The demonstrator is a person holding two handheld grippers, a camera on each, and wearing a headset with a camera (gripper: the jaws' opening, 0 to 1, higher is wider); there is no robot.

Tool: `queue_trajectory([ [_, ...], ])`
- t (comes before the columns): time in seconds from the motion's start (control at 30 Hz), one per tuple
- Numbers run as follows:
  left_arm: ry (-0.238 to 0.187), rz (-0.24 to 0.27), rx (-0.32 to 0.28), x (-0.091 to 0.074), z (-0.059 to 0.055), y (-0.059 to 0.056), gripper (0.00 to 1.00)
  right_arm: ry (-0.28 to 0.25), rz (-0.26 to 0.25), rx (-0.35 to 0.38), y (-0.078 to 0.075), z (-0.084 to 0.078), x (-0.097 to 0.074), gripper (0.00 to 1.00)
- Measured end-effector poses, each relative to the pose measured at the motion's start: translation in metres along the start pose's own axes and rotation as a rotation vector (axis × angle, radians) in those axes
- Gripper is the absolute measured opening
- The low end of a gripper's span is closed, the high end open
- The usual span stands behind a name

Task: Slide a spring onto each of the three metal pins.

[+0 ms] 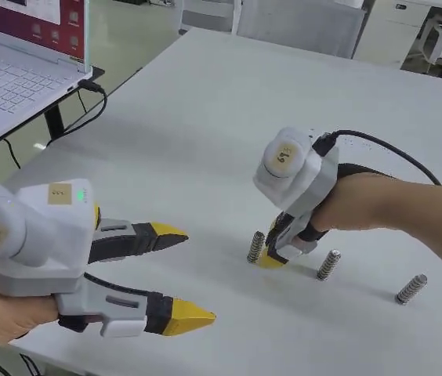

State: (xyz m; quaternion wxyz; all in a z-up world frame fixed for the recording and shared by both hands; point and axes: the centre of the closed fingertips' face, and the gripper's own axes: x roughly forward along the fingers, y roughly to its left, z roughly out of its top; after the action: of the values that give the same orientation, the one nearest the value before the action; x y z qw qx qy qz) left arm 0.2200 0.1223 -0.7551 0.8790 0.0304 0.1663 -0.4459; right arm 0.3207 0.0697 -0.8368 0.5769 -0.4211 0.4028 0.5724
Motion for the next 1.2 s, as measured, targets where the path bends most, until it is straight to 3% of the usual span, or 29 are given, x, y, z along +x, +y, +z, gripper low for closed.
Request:
queue_trajectory([
  [0.67, 0.004, -0.014, 0.008, 0.009, 0.005, -0.004, 0.61, -0.155, -0.033, 0.091, 0.032, -0.015, -0.030, 0.21],
  [1.2, 0.013, -0.024, 0.003, 0.013, 0.005, -0.008, 0.62, -0.254, -0.096, 0.183, 0.052, -0.042, -0.053, 0.22],
])
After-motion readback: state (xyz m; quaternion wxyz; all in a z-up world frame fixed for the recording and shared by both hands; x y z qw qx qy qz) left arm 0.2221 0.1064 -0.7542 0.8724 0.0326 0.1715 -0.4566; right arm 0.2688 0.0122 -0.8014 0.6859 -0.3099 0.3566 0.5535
